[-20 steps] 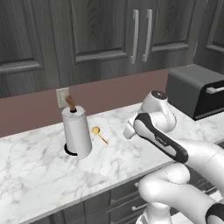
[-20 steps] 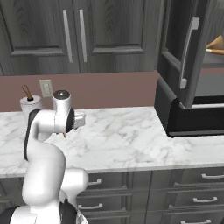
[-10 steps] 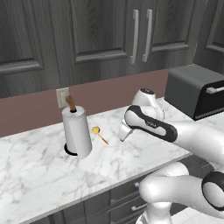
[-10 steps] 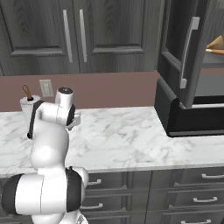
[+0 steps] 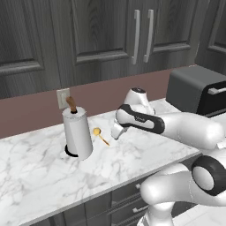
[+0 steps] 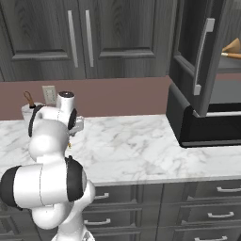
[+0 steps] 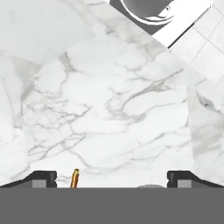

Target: Organize the utensils by type. Pick up the wooden spoons from the counter and place them in the open cabinet. Then pick up the metallic utensils from the counter and place them in the open drawer.

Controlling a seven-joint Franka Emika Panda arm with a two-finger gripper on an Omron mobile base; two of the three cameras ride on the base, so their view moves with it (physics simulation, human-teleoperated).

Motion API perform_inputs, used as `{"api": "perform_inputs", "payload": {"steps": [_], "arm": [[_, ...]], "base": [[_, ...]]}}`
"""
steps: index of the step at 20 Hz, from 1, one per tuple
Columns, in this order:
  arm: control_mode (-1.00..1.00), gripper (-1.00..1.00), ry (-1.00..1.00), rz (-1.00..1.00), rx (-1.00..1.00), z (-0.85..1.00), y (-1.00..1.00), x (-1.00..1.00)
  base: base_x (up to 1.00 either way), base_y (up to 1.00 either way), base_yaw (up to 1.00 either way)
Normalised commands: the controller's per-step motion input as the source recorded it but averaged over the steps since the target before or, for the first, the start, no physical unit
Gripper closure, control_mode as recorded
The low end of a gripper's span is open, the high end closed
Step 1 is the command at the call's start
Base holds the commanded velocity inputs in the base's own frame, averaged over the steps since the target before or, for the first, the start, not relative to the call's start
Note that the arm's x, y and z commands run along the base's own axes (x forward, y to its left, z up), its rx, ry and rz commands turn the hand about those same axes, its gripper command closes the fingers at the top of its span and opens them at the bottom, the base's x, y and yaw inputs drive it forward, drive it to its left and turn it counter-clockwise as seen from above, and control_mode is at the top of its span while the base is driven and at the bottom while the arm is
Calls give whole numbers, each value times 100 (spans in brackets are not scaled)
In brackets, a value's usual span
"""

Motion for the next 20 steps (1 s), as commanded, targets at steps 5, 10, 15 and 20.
{"api": "perform_inputs", "payload": {"steps": [5, 10, 15, 20], "arm": [[-100, -100, -2, 0, 0, -15, 6, 16], [-100, -100, -2, 0, -2, -21, 20, 17], [-100, -100, -1, 0, -4, -28, 25, 28], [-100, -100, 0, 3, -2, -31, 16, 37]], "base": [[0, 0, 0], [0, 0, 0], [0, 0, 0], [0, 0, 0]]}}
